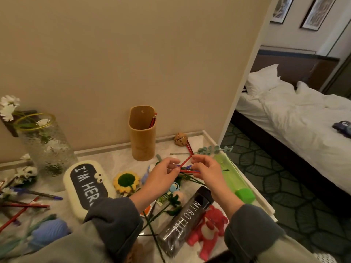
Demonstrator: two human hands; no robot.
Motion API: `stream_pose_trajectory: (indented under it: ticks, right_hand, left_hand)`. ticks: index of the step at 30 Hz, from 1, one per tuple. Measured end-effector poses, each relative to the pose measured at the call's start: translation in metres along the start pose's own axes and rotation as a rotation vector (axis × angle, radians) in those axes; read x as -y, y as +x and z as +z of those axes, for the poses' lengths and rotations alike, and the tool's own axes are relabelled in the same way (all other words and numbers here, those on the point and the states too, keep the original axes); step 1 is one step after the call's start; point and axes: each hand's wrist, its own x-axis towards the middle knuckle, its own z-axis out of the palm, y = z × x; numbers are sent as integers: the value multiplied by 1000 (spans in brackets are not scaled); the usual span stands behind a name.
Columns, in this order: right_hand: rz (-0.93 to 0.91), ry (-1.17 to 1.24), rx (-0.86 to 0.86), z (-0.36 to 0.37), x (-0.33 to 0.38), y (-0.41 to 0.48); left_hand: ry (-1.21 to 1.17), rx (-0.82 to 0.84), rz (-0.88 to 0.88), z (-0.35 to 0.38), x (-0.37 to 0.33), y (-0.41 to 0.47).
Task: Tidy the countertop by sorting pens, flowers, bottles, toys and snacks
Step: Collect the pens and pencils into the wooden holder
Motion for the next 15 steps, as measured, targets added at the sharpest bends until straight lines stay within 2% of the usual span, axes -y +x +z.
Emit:
stream_pose_trajectory:
  ticks: [8,15]
  right_hand:
    - [41,-178,99,-25,-9,51]
    - [57,-364,154,-46,-27,117]
  left_hand:
    - [153,-8,-37,24,-11,42]
    - [448,-2,-70,49,-7,87]
